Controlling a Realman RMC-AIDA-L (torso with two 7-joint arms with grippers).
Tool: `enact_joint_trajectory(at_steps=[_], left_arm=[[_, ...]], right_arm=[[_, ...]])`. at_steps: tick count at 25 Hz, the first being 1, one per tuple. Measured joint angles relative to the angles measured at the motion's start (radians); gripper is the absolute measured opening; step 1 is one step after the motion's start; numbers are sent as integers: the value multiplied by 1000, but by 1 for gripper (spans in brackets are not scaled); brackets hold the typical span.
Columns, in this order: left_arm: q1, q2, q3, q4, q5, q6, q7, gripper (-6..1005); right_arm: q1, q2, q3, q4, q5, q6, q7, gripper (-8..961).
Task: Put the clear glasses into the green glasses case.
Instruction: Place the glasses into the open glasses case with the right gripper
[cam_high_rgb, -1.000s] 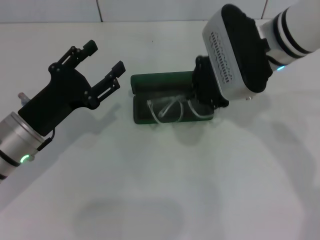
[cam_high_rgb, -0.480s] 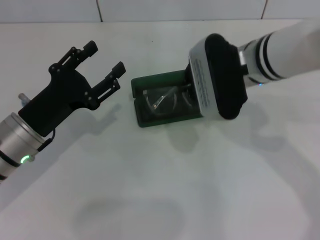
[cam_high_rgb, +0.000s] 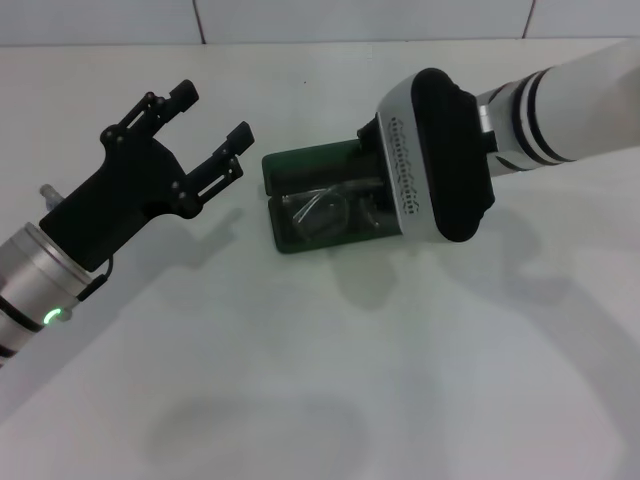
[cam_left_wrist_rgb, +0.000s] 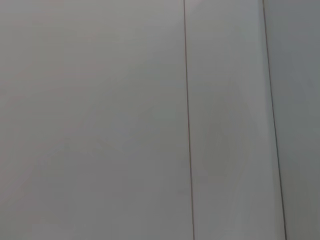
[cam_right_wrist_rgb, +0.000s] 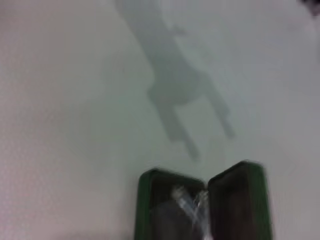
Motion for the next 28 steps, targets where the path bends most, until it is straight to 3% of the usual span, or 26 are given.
enact_joint_trajectory(at_steps=[6, 11, 14, 20, 28], left_arm=[[-1, 1, 0, 0, -2, -5, 1, 767], [-5, 1, 0, 0, -2, -6, 3, 767], [-5, 2, 0, 0, -1, -7, 3, 767], [-5, 3, 0, 0, 0, -27, 0, 766], [-25, 2, -1, -1, 0, -54, 0, 766]], right_arm=[[-82, -7, 37, -86, 121, -2, -13, 363], [-144, -3, 36, -39, 237, 58, -16, 419], [-193, -2, -24, 6, 308, 205, -24, 415], [-296, -4, -272, 52, 414, 604, -59, 407], [-268, -4, -319, 134, 573, 648, -59, 389]])
